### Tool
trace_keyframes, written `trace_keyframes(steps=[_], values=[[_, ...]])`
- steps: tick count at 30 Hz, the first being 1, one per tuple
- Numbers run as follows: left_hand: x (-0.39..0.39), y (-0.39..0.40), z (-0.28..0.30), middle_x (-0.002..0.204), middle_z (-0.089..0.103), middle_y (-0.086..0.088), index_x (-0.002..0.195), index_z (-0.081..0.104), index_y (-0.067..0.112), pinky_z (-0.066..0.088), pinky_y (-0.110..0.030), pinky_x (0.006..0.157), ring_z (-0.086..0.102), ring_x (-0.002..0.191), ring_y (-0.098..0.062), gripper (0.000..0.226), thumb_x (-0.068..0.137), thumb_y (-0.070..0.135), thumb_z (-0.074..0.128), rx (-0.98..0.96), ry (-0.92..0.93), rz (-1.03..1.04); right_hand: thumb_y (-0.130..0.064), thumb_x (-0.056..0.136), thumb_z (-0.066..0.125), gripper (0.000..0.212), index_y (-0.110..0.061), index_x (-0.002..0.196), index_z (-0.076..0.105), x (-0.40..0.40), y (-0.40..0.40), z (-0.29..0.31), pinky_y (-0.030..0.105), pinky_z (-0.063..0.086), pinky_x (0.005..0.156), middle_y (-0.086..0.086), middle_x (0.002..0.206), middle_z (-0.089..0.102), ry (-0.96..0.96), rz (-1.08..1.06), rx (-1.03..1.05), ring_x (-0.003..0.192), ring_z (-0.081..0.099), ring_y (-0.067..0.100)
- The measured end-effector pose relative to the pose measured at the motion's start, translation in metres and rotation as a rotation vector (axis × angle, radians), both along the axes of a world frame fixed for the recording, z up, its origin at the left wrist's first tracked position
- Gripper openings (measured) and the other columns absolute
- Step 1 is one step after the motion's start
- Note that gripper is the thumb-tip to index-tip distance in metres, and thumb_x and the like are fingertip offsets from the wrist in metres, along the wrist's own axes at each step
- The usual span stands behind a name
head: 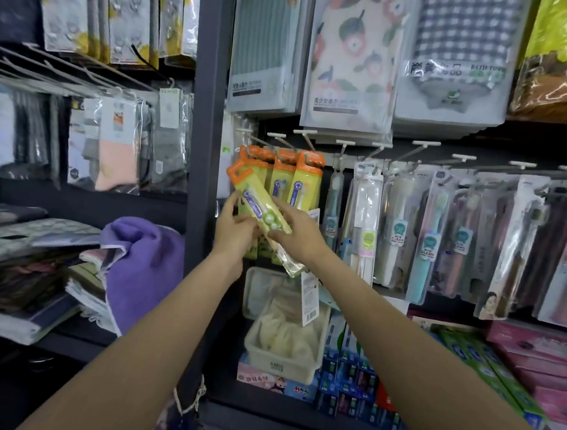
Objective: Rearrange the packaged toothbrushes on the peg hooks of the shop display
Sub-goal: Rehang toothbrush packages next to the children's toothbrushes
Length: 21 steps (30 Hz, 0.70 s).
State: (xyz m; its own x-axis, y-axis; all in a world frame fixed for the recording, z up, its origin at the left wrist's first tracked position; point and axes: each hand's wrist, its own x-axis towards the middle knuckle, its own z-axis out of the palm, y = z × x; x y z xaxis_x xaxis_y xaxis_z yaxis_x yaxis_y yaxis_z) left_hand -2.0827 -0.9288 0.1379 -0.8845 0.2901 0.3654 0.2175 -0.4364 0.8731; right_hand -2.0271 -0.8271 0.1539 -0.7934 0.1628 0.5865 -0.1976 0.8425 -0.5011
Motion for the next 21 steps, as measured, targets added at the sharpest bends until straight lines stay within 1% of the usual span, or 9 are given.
trace_keyframes(steps=[2, 3, 6, 8, 11, 14, 16, 18, 21], values=[[-0.002, 0.000, 0.006, 0.088, 0.065, -0.001, 0.136, 0.039, 0.023, 0.051, -0.015, 0.063, 0.063, 0.075, -0.005, 0.059, 0.086, -0.007, 0.052, 0.013, 0.017, 0.003, -0.003, 0.086, 0.060, 0.063, -0.014, 0.142, 0.034, -0.012, -0.002, 0.009, 0.020, 0.033, 0.094, 0.006, 0.139, 0.048, 0.012, 0.007, -0.028, 0.126, 0.045, 0.024], [-0.004, 0.001, 0.008, 0.089, 0.066, 0.001, 0.137, 0.038, 0.023, 0.052, -0.017, 0.068, 0.063, 0.080, -0.006, 0.060, 0.087, -0.006, 0.052, 0.009, 0.027, 0.010, -0.003, 0.087, 0.059, 0.062, -0.014, 0.143, 0.034, -0.016, -0.004, 0.012, 0.018, 0.032, 0.092, 0.006, 0.141, 0.046, 0.021, 0.000, -0.046, 0.127, 0.044, 0.023], [-0.010, 0.004, 0.012, 0.099, 0.066, 0.002, 0.139, 0.037, 0.024, 0.049, -0.032, 0.091, 0.061, 0.098, -0.015, 0.060, 0.088, -0.004, 0.052, -0.033, 0.048, 0.032, -0.003, 0.089, 0.056, 0.061, -0.016, 0.144, 0.031, -0.022, -0.006, 0.011, 0.018, 0.034, 0.089, 0.005, 0.142, 0.044, 0.064, -0.031, -0.134, 0.127, 0.044, 0.023], [-0.013, 0.006, 0.011, 0.107, 0.062, 0.001, 0.141, 0.035, 0.024, 0.046, -0.037, 0.098, 0.058, 0.108, -0.019, 0.061, 0.089, -0.003, 0.050, -0.077, 0.053, 0.043, -0.002, 0.090, 0.054, 0.059, -0.016, 0.143, 0.032, -0.020, -0.007, 0.003, 0.017, 0.035, 0.084, 0.005, 0.138, 0.047, 0.108, -0.028, -0.210, 0.122, 0.047, 0.022], [-0.013, 0.003, 0.008, 0.103, 0.064, 0.004, 0.139, 0.037, 0.025, 0.049, -0.029, 0.089, 0.060, 0.100, -0.014, 0.061, 0.088, -0.007, 0.046, -0.066, 0.054, 0.016, -0.006, 0.090, 0.056, 0.051, -0.014, 0.138, 0.038, -0.015, -0.009, -0.004, 0.024, 0.040, 0.090, 0.007, 0.128, 0.055, 0.106, 0.000, -0.277, 0.114, 0.053, 0.021], [-0.016, 0.002, -0.004, 0.105, 0.066, 0.000, 0.131, 0.045, 0.024, 0.052, -0.025, 0.075, 0.062, 0.090, -0.015, 0.054, 0.086, -0.006, 0.046, -0.129, 0.072, 0.071, -0.008, 0.090, 0.057, 0.042, -0.008, 0.131, 0.047, -0.008, -0.005, -0.015, 0.024, 0.045, 0.085, 0.008, 0.105, 0.057, 0.084, -0.012, -0.255, 0.095, 0.054, 0.017], [-0.017, 0.003, -0.020, 0.118, 0.060, -0.005, 0.135, 0.042, 0.021, 0.051, -0.029, 0.074, 0.059, 0.091, -0.019, 0.054, 0.088, -0.004, 0.043, -0.268, 0.086, 0.173, -0.006, 0.092, 0.052, 0.035, -0.006, 0.127, 0.050, -0.002, 0.001, -0.036, 0.026, 0.043, 0.093, 0.010, 0.112, 0.051, 0.130, -0.137, -0.190, 0.103, 0.053, 0.019], [-0.014, 0.006, -0.039, 0.124, 0.053, -0.008, 0.138, 0.036, 0.017, 0.046, -0.028, 0.074, 0.052, 0.093, -0.019, 0.050, 0.091, 0.003, 0.045, -0.444, 0.042, 0.206, -0.003, 0.091, 0.050, 0.038, -0.004, 0.129, 0.046, 0.006, 0.006, -0.066, 0.023, 0.033, 0.099, 0.013, 0.125, 0.043, 0.129, -0.275, -0.146, 0.116, 0.046, 0.024], [-0.009, 0.010, -0.063, 0.135, 0.040, -0.011, 0.141, 0.025, 0.007, 0.040, -0.031, 0.092, 0.043, 0.112, -0.024, 0.053, 0.093, 0.011, 0.047, -0.575, -0.161, 0.071, -0.008, 0.089, 0.057, 0.060, 0.002, 0.139, 0.024, 0.005, 0.012, -0.097, 0.025, 0.025, 0.103, 0.019, 0.137, 0.030, 0.010, -0.391, -0.162, 0.127, 0.033, 0.030]])
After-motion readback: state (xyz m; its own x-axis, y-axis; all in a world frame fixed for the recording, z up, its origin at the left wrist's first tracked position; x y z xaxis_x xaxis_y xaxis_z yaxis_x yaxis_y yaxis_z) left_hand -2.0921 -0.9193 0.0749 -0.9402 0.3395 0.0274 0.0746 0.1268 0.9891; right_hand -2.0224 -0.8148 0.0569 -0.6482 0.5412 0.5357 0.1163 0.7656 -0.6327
